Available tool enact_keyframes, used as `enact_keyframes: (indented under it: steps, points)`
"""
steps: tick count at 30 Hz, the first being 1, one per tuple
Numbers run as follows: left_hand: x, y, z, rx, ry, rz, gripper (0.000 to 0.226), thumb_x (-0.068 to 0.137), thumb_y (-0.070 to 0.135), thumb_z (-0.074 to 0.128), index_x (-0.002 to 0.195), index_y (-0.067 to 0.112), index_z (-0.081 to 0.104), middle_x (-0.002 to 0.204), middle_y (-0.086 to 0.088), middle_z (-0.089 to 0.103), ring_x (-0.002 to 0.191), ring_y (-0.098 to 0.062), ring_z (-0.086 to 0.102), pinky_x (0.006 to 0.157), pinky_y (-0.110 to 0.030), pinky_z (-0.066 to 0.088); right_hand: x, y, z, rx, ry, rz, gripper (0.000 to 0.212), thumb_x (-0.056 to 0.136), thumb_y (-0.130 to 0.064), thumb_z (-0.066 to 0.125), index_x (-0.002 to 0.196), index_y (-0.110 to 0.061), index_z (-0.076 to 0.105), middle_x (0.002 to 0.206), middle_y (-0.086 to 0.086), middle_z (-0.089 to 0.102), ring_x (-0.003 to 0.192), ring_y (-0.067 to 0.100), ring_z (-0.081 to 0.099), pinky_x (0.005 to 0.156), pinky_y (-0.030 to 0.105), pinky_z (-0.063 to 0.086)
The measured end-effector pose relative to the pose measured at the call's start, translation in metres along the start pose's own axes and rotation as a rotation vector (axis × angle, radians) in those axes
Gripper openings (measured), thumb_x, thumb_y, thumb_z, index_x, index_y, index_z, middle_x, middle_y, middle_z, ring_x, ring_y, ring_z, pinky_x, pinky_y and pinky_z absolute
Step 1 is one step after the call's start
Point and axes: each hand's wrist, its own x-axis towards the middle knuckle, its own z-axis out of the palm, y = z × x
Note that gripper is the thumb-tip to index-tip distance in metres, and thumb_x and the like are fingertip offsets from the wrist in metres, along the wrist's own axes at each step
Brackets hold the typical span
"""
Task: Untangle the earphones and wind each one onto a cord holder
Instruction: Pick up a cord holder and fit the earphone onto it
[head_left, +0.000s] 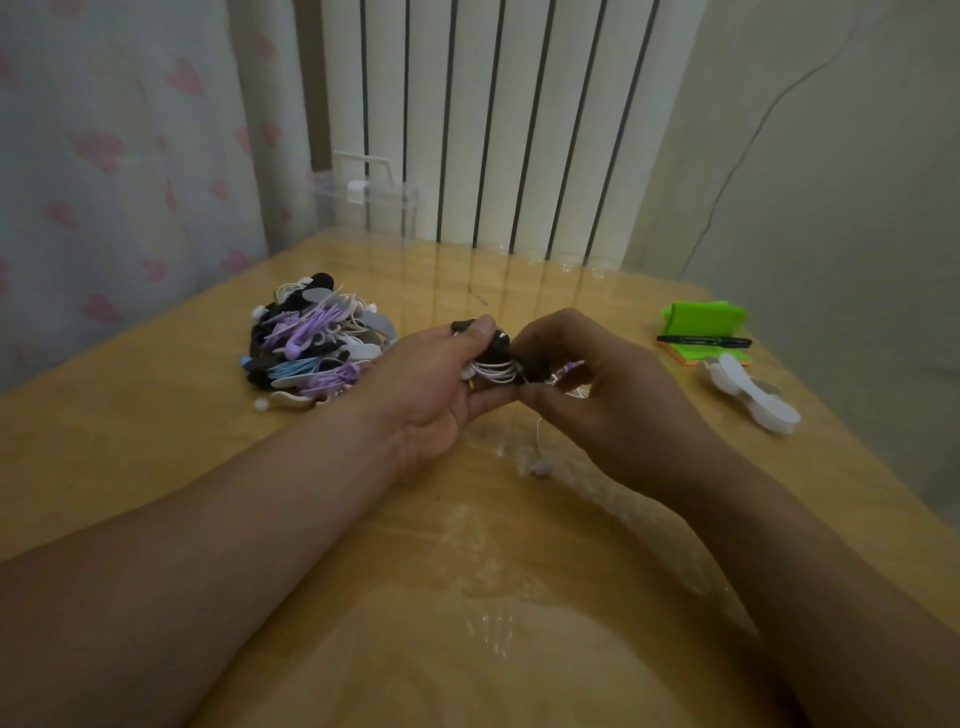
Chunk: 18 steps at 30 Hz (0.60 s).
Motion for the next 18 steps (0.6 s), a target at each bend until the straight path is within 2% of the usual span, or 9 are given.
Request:
enact_keyframes:
  steps: [3, 6, 8, 10, 11, 13, 15, 17, 18]
  points:
    - [0.001, 0.0, -0.001, 0.003, 0.0, 0.005, 0.037, 0.108, 0.018, 0.052, 0.131, -0.01, 0.056, 0.126, -0.029, 0.066, 0.103, -0.033, 0.075, 0.076, -0.04, 0.066, 0.001, 0.002, 0.003, -0.027, 0.026, -0.051, 0.026, 0.094, -0.019, 0.075, 0.116, -0.031, 0.067, 0.106, -0.015, 0.069, 0.102, 0.009, 0.064, 0.086, 0.037, 0.054]
    - [0.003, -0.001, -0.002, 0.011, 0.018, 0.007, 0.036, 0.108, 0.018, 0.052, 0.13, -0.01, 0.056, 0.132, -0.031, 0.063, 0.111, -0.037, 0.072, 0.076, -0.039, 0.065, 0.004, 0.004, 0.008, -0.064, 0.058, -0.071, 0.02, 0.095, -0.023, 0.071, 0.113, -0.033, 0.07, 0.104, -0.015, 0.068, 0.102, 0.011, 0.062, 0.085, 0.042, 0.053]
    - [0.004, -0.002, -0.002, 0.006, 0.033, 0.015, 0.036, 0.108, 0.019, 0.052, 0.13, -0.009, 0.056, 0.13, -0.03, 0.064, 0.106, -0.034, 0.073, 0.074, -0.039, 0.065, 0.005, 0.006, 0.011, -0.107, 0.123, -0.095, 0.016, 0.095, -0.025, 0.071, 0.11, -0.03, 0.074, 0.108, -0.012, 0.068, 0.105, 0.012, 0.059, 0.085, 0.035, 0.052]
    - [0.006, -0.004, -0.001, 0.004, 0.056, 0.036, 0.034, 0.108, 0.02, 0.053, 0.13, -0.006, 0.057, 0.122, -0.025, 0.066, 0.094, -0.028, 0.075, 0.073, -0.037, 0.064, 0.006, 0.005, 0.011, -0.213, 0.2, -0.133, 0.015, 0.093, -0.027, 0.071, 0.106, -0.025, 0.077, 0.115, -0.005, 0.064, 0.11, 0.014, 0.054, 0.085, 0.022, 0.046]
    - [0.006, -0.006, -0.001, 0.01, 0.071, 0.049, 0.032, 0.108, 0.02, 0.054, 0.129, -0.003, 0.059, 0.12, -0.022, 0.067, 0.092, -0.026, 0.075, 0.073, -0.037, 0.064, 0.007, 0.003, 0.011, -0.288, 0.227, -0.171, 0.015, 0.091, -0.028, 0.07, 0.104, -0.023, 0.078, 0.113, -0.002, 0.063, 0.107, 0.016, 0.053, 0.082, 0.022, 0.044]
    - [0.006, -0.009, 0.0, 0.027, 0.092, 0.082, 0.027, 0.107, 0.02, 0.056, 0.129, 0.005, 0.062, 0.121, -0.017, 0.069, 0.098, -0.025, 0.074, 0.075, -0.037, 0.064, 0.011, 0.0, 0.013, -0.438, 0.242, -0.277, 0.013, 0.09, -0.026, 0.072, 0.101, -0.022, 0.077, 0.103, -0.001, 0.063, 0.096, 0.018, 0.052, 0.075, 0.032, 0.043]
    - [0.006, -0.013, 0.001, 0.053, 0.092, 0.12, 0.025, 0.107, 0.02, 0.057, 0.13, 0.013, 0.064, 0.123, -0.014, 0.07, 0.105, -0.026, 0.072, 0.077, -0.035, 0.063, 0.012, -0.004, 0.019, -0.515, 0.217, -0.332, 0.013, 0.093, -0.018, 0.072, 0.105, -0.023, 0.076, 0.097, -0.003, 0.065, 0.09, 0.017, 0.053, 0.072, 0.036, 0.042]
    - [0.006, -0.016, 0.002, 0.072, 0.071, 0.158, 0.026, 0.107, 0.02, 0.056, 0.132, 0.015, 0.065, 0.124, -0.013, 0.07, 0.107, -0.025, 0.072, 0.077, -0.036, 0.063, 0.012, -0.008, 0.023, -0.354, 0.247, -0.275, 0.013, 0.095, -0.013, 0.07, 0.104, -0.021, 0.075, 0.094, -0.006, 0.068, 0.087, 0.013, 0.059, 0.073, 0.033, 0.046]
    - [0.006, -0.016, 0.002, 0.072, 0.054, 0.169, 0.026, 0.108, 0.021, 0.055, 0.132, 0.015, 0.065, 0.125, -0.014, 0.07, 0.109, -0.026, 0.072, 0.079, -0.04, 0.063, 0.011, -0.012, 0.021, -0.135, 0.276, -0.179, 0.012, 0.096, -0.01, 0.07, 0.102, -0.019, 0.075, 0.092, -0.007, 0.071, 0.087, 0.01, 0.063, 0.073, 0.027, 0.049]
